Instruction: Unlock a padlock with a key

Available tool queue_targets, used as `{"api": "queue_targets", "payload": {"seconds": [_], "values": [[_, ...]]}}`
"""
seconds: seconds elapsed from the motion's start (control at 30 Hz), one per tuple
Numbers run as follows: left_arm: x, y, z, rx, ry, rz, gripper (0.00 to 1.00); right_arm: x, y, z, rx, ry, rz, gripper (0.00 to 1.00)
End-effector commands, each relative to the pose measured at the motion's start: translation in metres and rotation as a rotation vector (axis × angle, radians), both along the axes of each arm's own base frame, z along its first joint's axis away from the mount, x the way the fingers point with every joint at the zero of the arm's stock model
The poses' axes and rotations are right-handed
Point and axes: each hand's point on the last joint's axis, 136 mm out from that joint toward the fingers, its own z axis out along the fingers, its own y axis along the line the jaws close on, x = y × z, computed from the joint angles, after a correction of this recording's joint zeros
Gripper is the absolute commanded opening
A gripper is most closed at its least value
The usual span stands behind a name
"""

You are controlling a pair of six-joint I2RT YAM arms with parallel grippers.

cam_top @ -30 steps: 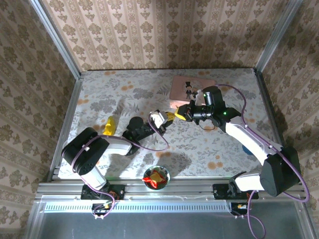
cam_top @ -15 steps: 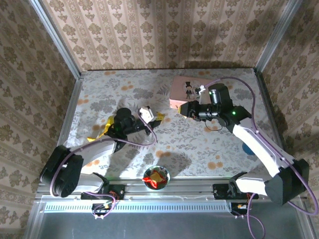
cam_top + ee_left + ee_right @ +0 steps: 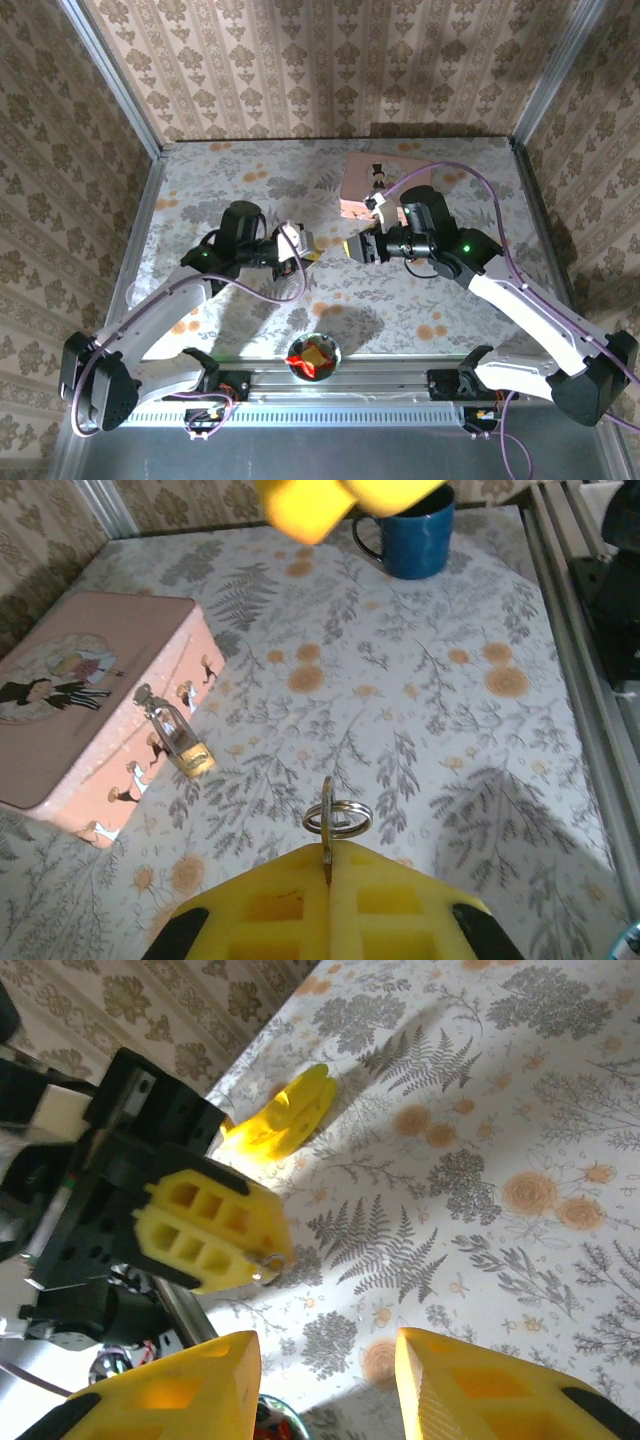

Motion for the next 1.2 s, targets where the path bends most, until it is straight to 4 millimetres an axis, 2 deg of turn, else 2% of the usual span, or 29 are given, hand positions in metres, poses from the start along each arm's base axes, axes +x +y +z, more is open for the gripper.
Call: {"api": "queue_targets", "payload": {"seconds": [0.0,0.33,0.53,0.73,1.03,1.17], "values": [[-0.012,0.01,-0.007,0.081,0.0,-0.038,0.0,0.006,0.008,0.0,-0.005,-0.094,0.037,0.4],[-0.007,0.008,-0.016,0.134,0.051,-0.047,0.0,0.002,0.011,-0.001,-0.001,-0.127,0.071,0.41],[-0.012,0.006,-0.014,0.13,0.06,-0.082,0.0,-0.011,0.018,0.004,0.028,-0.138,0.143,0.39],[-0.022,0.006,-0.008,0.107,0.061,-0.122,0.0,-0.026,0.034,0.011,0.046,-0.159,0.234,0.37],[-0.03,0.007,-0.003,0.085,0.056,-0.148,0.0,-0.029,0.05,-0.011,-0.032,-0.128,0.271,0.35],[-0.033,0.007,-0.001,0.079,0.045,-0.154,0.0,-0.028,0.058,-0.014,-0.045,-0.126,0.289,0.34]]}}
